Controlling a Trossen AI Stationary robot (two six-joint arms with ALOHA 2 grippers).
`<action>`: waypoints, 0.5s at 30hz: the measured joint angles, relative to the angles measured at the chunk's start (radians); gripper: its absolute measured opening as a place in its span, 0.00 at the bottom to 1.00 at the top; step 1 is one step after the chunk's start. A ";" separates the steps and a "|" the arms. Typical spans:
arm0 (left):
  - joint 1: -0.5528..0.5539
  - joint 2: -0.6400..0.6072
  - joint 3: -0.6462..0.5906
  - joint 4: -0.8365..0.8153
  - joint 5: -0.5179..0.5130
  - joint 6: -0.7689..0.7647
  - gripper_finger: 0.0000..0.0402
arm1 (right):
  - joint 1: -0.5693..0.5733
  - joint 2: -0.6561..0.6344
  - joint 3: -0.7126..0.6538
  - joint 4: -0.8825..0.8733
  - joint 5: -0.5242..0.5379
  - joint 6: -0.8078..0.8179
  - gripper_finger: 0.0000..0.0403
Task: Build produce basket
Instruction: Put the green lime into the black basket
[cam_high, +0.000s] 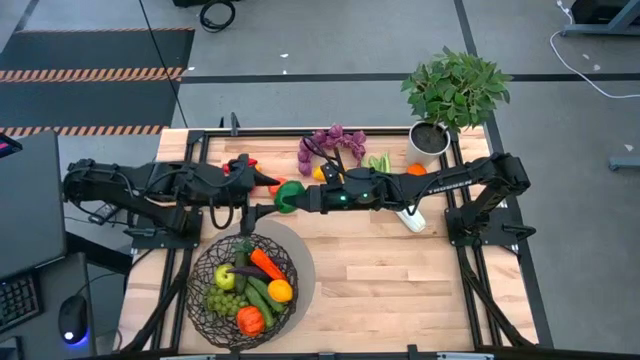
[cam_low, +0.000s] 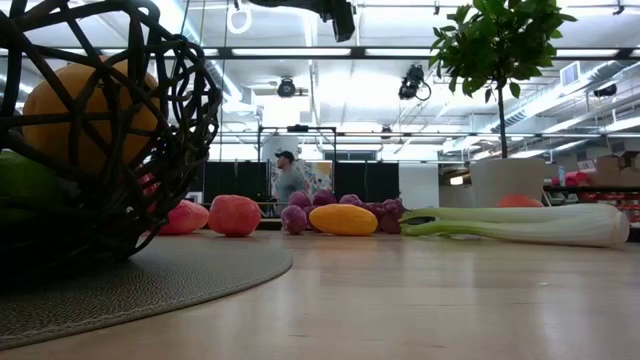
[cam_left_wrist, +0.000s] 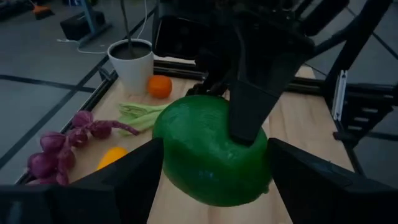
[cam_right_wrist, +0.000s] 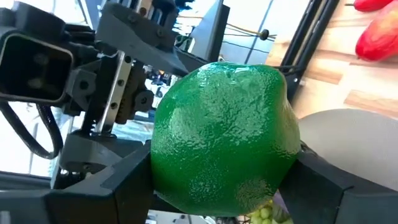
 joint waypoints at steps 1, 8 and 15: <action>-0.002 0.004 0.000 0.004 0.000 -0.012 0.74 | 0.000 0.000 0.000 0.003 -0.002 -0.006 0.73; -0.001 0.067 0.001 0.005 -0.008 -0.105 0.86 | -0.017 0.000 -0.002 -0.006 -0.031 -0.012 0.73; -0.001 0.108 0.002 0.004 -0.002 -0.155 0.98 | -0.018 0.000 -0.003 -0.014 -0.063 -0.012 0.73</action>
